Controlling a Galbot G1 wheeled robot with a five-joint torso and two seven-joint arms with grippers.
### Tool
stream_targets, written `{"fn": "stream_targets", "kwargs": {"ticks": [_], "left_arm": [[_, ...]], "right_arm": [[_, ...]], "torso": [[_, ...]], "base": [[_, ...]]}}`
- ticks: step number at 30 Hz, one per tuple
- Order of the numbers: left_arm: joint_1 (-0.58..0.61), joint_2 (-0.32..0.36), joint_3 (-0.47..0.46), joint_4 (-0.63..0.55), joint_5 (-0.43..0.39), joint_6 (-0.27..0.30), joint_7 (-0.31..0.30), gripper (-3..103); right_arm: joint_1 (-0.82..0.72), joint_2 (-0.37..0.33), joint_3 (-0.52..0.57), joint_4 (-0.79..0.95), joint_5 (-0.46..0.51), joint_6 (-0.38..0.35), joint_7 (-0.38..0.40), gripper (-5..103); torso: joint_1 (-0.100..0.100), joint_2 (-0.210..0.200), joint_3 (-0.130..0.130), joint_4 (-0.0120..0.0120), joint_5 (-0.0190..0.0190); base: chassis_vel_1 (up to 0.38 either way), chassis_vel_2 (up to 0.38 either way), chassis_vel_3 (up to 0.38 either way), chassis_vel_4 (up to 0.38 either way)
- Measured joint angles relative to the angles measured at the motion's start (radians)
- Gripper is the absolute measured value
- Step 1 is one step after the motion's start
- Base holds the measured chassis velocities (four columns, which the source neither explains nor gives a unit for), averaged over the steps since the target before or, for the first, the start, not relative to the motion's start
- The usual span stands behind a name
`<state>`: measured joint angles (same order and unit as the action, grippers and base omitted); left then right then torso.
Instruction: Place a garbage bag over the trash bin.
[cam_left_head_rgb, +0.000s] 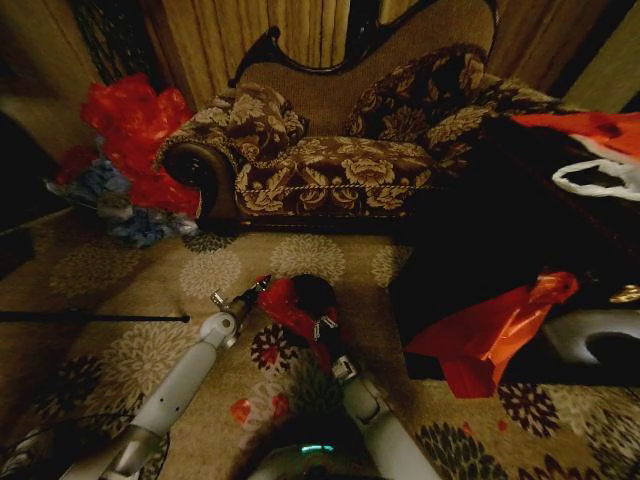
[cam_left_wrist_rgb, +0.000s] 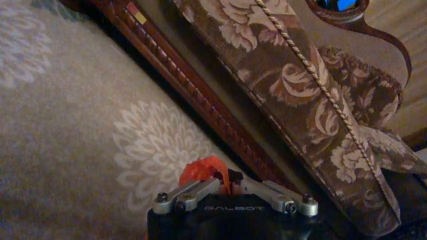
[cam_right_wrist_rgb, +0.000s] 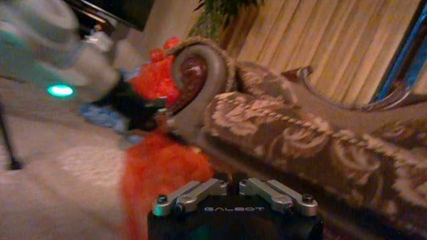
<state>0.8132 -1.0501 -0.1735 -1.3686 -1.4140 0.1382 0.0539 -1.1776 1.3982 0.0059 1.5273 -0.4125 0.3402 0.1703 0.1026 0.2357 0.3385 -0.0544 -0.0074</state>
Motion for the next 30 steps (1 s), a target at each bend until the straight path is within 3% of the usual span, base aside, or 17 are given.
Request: {"fn": "stream_targets", "kwargs": {"ticks": [5, 7, 14, 16, 19, 20, 21, 23, 25, 30], "left_arm": [[-0.001, 0.000, -0.001, 0.001, -0.001, 0.000, 0.000, 0], [-0.001, 0.002, -0.001, 0.001, -0.001, 0.000, 0.000, 0], [0.001, 0.006, -0.003, 0.001, -0.004, 0.000, 0.000, 0], [0.000, 0.006, -0.003, 0.001, -0.005, 0.000, 0.000, 0], [-0.001, 0.006, -0.003, 0.001, -0.006, 0.000, 0.000, 0], [-0.001, 0.006, -0.003, 0.001, -0.007, 0.000, 0.000, 0], [-0.001, 0.007, -0.003, 0.002, -0.007, 0.000, 0.000, 0], [-0.001, 0.007, -0.002, 0.002, -0.007, 0.000, 0.000, 0], [-0.003, 0.008, -0.002, 0.006, -0.007, 0.000, 0.000, 0], [-0.006, 0.006, -0.001, 0.007, -0.008, 0.000, 0.000, 0]], "right_arm": [[-0.053, 0.016, 0.005, -0.044, -0.069, 0.055, 0.011, 24], [-0.059, 0.018, 0.007, -0.054, -0.077, 0.060, 0.015, 24], [-0.051, 0.037, 0.023, -0.138, -0.141, 0.082, 0.048, 56], [-0.046, 0.039, 0.025, -0.148, -0.148, 0.083, 0.052, 56], [-0.029, 0.051, 0.035, -0.183, -0.176, 0.089, 0.082, 73], [-0.028, 0.052, 0.036, -0.186, -0.179, 0.090, 0.086, 73], [-0.022, 0.056, 0.042, -0.196, -0.188, 0.090, 0.103, 83], [-0.022, 0.057, 0.043, -0.196, -0.190, 0.090, 0.108, 83], [-0.022, 0.053, 0.044, -0.186, -0.191, 0.088, 0.118, 93], [-0.023, 0.047, 0.043, -0.169, -0.189, 0.088, 0.120, 100]], "torso": [[0.000, 0.000, 0.000, 0.0000, 0.0003], [0.000, 0.000, 0.000, 0.0000, 0.0000], [0.000, 0.000, 0.000, 0.0000, 0.0000], [0.000, 0.000, 0.000, 0.0000, 0.0000], [0.000, 0.000, 0.000, 0.0000, 0.0000], [0.000, 0.000, 0.000, 0.0001, 0.0000], [0.000, 0.000, 0.000, 0.0000, 0.0000], [0.000, 0.000, 0.000, 0.0000, 0.0000], [0.000, 0.000, 0.000, 0.0001, 0.0000], [0.000, 0.000, 0.000, 0.0000, 0.0001]], "base": [[0.000, 0.000, 0.000, 0.000], [0.000, 0.000, 0.000, 0.000], [0.000, 0.000, 0.000, 0.000], [0.000, 0.000, 0.000, 0.000], [0.000, 0.000, 0.000, 0.000], [0.000, 0.000, 0.000, 0.000], [0.000, 0.000, 0.000, 0.000], [0.000, 0.000, 0.000, 0.000], [0.000, 0.000, 0.000, 0.000], [0.000, 0.000, 0.000, 0.000]]}}
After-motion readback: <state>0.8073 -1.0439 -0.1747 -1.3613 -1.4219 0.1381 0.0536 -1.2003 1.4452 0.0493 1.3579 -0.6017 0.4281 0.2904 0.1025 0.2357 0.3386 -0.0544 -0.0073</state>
